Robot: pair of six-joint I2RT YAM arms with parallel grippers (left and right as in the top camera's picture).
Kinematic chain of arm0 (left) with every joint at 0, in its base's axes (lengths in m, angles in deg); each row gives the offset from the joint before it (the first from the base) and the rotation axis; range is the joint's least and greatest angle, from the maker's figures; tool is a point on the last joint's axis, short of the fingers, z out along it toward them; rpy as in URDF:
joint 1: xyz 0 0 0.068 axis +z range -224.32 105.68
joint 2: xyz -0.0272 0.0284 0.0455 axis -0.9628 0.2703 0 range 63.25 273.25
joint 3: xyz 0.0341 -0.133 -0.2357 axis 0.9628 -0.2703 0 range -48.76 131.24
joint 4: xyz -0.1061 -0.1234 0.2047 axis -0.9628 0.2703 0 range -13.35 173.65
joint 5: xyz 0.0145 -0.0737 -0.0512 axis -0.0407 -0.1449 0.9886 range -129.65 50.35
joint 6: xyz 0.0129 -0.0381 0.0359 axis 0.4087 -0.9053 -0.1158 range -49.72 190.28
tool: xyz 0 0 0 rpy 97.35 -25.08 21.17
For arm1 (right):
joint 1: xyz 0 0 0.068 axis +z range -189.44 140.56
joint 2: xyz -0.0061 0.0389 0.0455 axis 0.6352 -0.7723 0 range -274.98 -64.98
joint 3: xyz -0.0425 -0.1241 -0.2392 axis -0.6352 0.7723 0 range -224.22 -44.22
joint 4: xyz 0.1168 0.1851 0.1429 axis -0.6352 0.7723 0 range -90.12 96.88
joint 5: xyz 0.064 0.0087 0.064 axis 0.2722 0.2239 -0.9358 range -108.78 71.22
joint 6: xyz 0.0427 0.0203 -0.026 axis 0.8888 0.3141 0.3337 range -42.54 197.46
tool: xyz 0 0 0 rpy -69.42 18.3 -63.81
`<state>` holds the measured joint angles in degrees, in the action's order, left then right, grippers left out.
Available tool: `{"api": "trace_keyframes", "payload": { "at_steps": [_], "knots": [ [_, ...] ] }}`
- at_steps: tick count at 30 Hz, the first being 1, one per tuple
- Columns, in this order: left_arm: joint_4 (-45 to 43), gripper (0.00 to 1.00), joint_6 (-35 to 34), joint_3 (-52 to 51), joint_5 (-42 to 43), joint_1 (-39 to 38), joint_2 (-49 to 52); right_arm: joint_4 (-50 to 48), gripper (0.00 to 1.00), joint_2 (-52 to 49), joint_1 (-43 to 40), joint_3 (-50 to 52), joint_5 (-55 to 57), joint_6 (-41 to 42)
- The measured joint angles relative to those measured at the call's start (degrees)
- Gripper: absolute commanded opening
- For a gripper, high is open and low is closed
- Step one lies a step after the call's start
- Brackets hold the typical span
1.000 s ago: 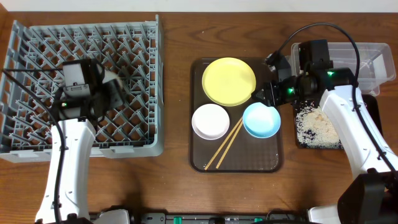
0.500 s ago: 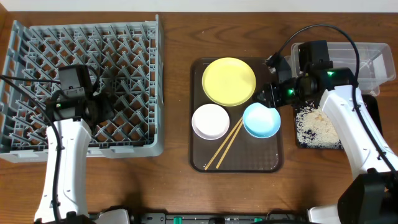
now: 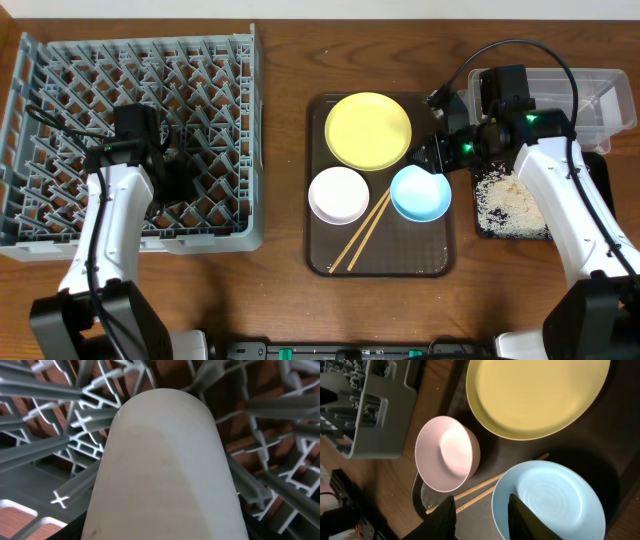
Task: Sort waste into correct bins and load items into the dishwasher rack
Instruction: 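Carry the cup left with the left gripper and lower into the dish rack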
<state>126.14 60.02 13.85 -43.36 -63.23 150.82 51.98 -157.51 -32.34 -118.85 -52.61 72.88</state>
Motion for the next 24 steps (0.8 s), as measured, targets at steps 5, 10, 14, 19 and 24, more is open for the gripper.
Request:
{"api": "trace_keyframes", "payload": {
  "at_steps": [5, 10, 14, 19, 24],
  "knots": [
    [0.2, 0.63, 0.0, 0.0, 0.6, 0.0, 0.9, 0.1, 0.33, 0.0, 0.0, 0.0, 0.0, 0.0],
    [0.3, 0.76, 0.2, 0.0, 0.7, 0.0, 0.4, 0.2, 0.33, 0.0, 0.0, 0.0, 0.0, 0.0],
    [0.9, 0.79, -0.2, 0.1, 0.7, 0.0, -2.0, 0.2, 0.33, 0.0, 0.0, 0.0, 0.0, 0.0],
    [1.5, 0.79, -0.2, 0.4, 0.7, 0.0, -3.0, 0.2, 0.33, 0.0, 0.0, 0.0, 0.0, 0.0],
    [0.7, 0.69, -0.3, 0.4, 2.4, 0.0, -3.0, 0.5, 0.33, 0.0, 0.0, 0.0, 0.0, 0.0]
  ]
}}
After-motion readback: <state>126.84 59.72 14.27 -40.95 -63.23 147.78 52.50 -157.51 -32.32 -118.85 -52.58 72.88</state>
